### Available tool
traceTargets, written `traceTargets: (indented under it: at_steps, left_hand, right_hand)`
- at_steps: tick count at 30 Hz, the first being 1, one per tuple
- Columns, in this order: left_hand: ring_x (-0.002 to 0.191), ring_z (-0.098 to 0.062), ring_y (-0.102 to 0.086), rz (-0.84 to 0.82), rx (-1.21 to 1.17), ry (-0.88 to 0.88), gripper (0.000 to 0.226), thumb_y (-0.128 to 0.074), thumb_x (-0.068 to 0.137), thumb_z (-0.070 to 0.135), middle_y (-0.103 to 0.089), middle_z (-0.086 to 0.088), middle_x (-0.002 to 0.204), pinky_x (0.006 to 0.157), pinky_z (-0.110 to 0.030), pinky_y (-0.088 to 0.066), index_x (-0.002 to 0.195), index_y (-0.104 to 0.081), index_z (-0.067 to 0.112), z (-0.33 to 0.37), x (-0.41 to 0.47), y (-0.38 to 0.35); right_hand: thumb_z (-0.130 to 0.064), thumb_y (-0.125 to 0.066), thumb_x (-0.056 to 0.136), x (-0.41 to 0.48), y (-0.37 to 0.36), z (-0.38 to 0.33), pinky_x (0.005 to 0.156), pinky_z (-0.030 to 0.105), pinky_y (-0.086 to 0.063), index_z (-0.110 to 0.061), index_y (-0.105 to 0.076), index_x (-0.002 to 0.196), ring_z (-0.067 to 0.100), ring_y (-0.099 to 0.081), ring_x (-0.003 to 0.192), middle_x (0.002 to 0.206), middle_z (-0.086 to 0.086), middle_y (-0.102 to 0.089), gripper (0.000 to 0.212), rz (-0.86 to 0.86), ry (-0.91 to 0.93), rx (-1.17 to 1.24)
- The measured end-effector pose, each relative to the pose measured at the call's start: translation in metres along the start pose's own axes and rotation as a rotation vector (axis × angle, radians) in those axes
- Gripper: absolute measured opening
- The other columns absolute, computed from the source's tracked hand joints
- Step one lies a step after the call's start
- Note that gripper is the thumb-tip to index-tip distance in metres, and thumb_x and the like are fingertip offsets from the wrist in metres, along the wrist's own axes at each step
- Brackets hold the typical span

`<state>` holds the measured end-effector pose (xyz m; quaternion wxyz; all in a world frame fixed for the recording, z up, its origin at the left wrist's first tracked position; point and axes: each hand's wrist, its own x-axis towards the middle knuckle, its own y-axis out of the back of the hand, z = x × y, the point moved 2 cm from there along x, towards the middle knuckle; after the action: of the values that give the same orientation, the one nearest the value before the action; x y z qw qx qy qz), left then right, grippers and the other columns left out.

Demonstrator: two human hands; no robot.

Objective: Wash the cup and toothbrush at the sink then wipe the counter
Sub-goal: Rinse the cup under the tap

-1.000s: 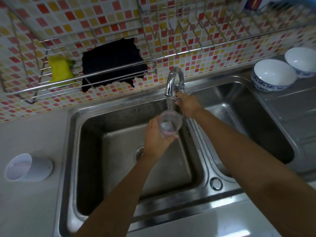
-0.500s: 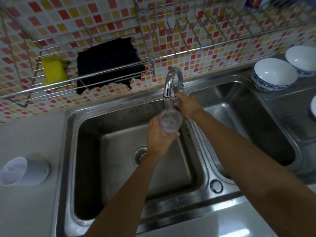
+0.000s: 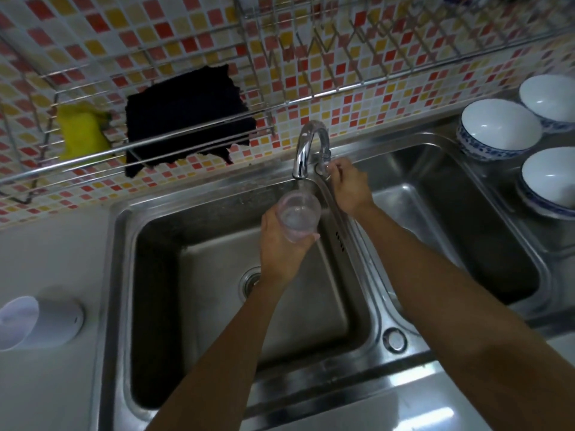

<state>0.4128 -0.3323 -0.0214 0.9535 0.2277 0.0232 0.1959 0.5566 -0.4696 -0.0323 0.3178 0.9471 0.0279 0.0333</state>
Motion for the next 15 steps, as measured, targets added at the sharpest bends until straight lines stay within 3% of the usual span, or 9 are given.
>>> traceTargets:
  at_steps: [2,6,11,13,15]
  left_hand:
    - [0.106,-0.007,-0.053,-0.021,-0.014,-0.018,0.077,-0.090,0.059,0.018,-0.049,0.008,0.116,0.083,-0.008,-0.045,0.124,-0.050,0.021,0.003,0.002,-0.002]
    - [0.111,-0.010,-0.054,0.015,-0.032,-0.014,0.079,-0.090,0.057,0.021,-0.049,0.004,0.120,0.091,-0.028,-0.052,0.126,-0.050,0.019,0.007,0.008,0.000]
    - [0.108,-0.010,-0.053,0.040,0.000,-0.005,0.079,-0.091,0.056,0.024,-0.048,0.006,0.116,0.092,-0.032,-0.052,0.123,-0.048,0.021,0.011,0.007,0.003]
    - [0.110,-0.011,-0.052,0.042,0.001,-0.023,0.078,-0.091,0.057,0.023,-0.047,0.007,0.116,0.093,-0.030,-0.050,0.121,-0.046,0.025,0.012,0.004,0.006]
    - [0.110,-0.013,-0.051,0.048,0.012,-0.025,0.078,-0.090,0.058,0.023,-0.045,0.005,0.117,0.092,-0.025,-0.048,0.120,-0.044,0.024,0.010,0.000,0.010]
  right_hand:
    - [-0.024,-0.041,0.101,0.001,-0.003,0.000,0.069,0.027,-0.038,-0.007,-0.057,0.106,0.030,-0.062,0.086,0.097,0.016,-0.067,0.024,-0.007,-0.009,-0.007]
    - [-0.025,-0.040,0.100,0.003,-0.002,0.001,0.068,0.028,-0.039,-0.008,-0.056,0.106,0.029,-0.061,0.083,0.097,0.017,-0.067,0.024,-0.025,-0.016,-0.011]
    - [-0.025,-0.040,0.101,0.002,-0.001,0.000,0.069,0.027,-0.038,-0.009,-0.056,0.107,0.030,-0.062,0.088,0.098,0.015,-0.066,0.023,-0.060,-0.036,0.004]
    - [-0.026,-0.041,0.101,-0.005,0.003,-0.002,0.073,0.027,-0.038,-0.012,-0.054,0.115,0.029,-0.062,0.096,0.106,0.011,-0.066,0.024,-0.087,-0.022,0.035]
    - [-0.031,-0.044,0.100,-0.025,0.006,0.000,0.086,0.029,-0.042,-0.018,-0.043,0.133,0.021,-0.057,0.113,0.126,0.005,-0.060,0.035,-0.102,0.023,0.076]
